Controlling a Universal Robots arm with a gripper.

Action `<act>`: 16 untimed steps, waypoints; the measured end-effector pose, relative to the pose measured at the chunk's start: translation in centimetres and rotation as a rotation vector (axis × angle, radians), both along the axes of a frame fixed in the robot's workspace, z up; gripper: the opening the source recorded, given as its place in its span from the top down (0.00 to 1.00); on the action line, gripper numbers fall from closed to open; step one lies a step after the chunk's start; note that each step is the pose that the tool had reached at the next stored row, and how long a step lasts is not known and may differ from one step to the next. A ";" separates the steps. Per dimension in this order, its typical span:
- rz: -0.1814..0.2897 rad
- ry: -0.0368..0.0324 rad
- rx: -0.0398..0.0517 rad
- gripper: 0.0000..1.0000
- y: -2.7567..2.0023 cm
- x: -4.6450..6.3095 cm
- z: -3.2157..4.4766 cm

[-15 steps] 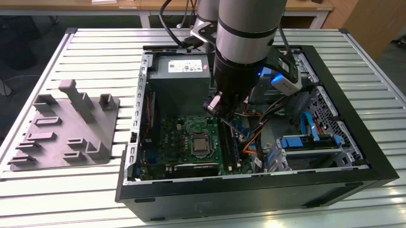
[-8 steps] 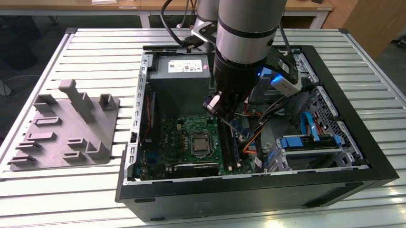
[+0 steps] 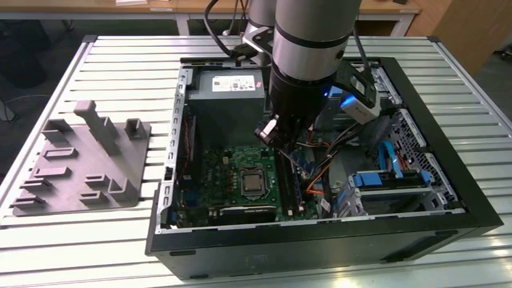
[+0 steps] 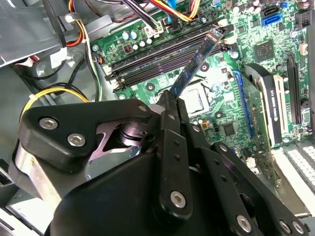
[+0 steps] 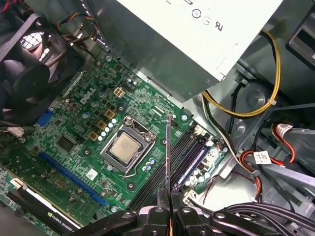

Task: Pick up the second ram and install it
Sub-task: 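Insert the second ram into the second slot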

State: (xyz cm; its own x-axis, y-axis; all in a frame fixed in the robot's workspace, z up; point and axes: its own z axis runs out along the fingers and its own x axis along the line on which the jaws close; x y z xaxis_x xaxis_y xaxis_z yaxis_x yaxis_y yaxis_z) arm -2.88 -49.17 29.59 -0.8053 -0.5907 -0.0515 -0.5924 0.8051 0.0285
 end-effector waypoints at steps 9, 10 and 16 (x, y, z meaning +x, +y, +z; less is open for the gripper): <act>-0.046 0.0000 -0.0001 0.87 0.00 0.0 0.00; -0.053 0.0000 -0.0001 0.87 0.00 0.0 0.00; -0.089 0.0000 0.0000 0.87 0.00 0.0 -0.01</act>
State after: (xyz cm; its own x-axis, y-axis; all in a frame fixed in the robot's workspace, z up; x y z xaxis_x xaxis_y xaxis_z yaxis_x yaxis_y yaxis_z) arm -2.89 -49.17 29.58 -0.8545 -0.5169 -0.0514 -0.5186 0.8545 0.0285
